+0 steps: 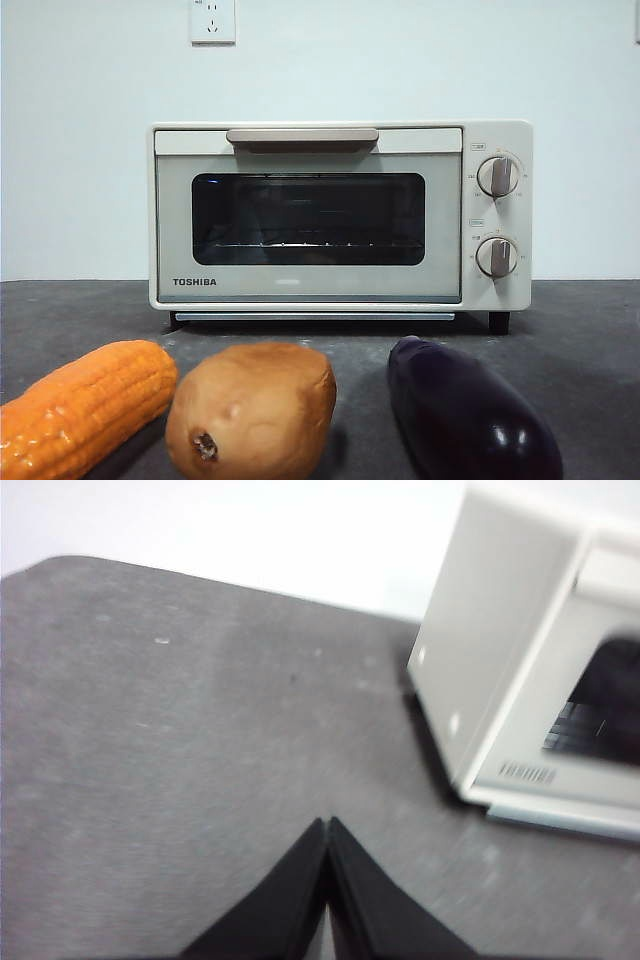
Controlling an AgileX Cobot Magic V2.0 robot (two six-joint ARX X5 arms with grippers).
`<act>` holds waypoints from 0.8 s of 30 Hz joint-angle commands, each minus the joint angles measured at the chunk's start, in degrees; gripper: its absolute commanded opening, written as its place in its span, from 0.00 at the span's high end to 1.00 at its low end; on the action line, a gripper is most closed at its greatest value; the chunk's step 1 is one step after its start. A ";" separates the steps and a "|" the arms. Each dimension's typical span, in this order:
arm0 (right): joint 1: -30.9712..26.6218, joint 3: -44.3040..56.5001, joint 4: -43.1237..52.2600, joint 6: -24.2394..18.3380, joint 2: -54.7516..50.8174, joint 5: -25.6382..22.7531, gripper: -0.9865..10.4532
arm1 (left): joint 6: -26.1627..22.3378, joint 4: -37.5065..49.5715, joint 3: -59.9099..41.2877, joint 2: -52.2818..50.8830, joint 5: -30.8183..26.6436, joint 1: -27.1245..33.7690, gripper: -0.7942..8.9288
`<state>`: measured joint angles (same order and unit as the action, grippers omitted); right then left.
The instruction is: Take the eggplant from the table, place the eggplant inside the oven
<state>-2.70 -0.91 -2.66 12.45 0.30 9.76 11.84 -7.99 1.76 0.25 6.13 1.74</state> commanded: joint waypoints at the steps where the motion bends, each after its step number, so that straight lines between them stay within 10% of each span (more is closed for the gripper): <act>1: -0.07 0.02 2.64 11.76 -0.09 2.32 0.91 | 13.07 1.18 -1.25 -0.09 0.31 0.11 0.91; 11: -0.07 -10.05 -8.04 19.06 0.22 3.96 0.91 | 21.29 -5.16 7.06 1.97 8.83 0.11 0.91; 24: -0.07 -35.60 -26.71 13.46 14.73 5.73 0.91 | 12.68 -13.53 28.79 20.15 11.08 0.11 0.91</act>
<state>-2.70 -34.70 -28.49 28.64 13.50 14.94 27.24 -21.58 28.67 18.87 16.62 1.76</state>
